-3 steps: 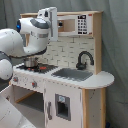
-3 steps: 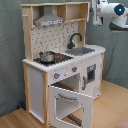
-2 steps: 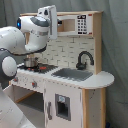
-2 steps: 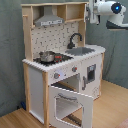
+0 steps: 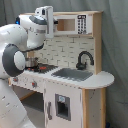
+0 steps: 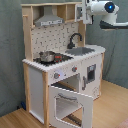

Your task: Play with the kitchen

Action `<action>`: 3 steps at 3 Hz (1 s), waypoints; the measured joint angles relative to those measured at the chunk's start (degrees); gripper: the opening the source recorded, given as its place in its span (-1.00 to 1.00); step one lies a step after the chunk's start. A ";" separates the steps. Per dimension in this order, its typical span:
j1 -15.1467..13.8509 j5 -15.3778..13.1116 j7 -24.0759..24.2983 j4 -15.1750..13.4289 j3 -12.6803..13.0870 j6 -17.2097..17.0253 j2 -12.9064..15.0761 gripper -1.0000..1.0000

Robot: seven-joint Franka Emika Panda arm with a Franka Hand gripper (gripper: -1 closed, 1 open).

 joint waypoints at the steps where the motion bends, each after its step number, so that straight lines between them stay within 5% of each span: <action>1: -1.93 -0.11 -0.18 3.06 3.51 -1.05 3.11 -1.00; 3: -4.48 -4.19 -0.24 8.69 8.52 -2.85 10.46 -1.00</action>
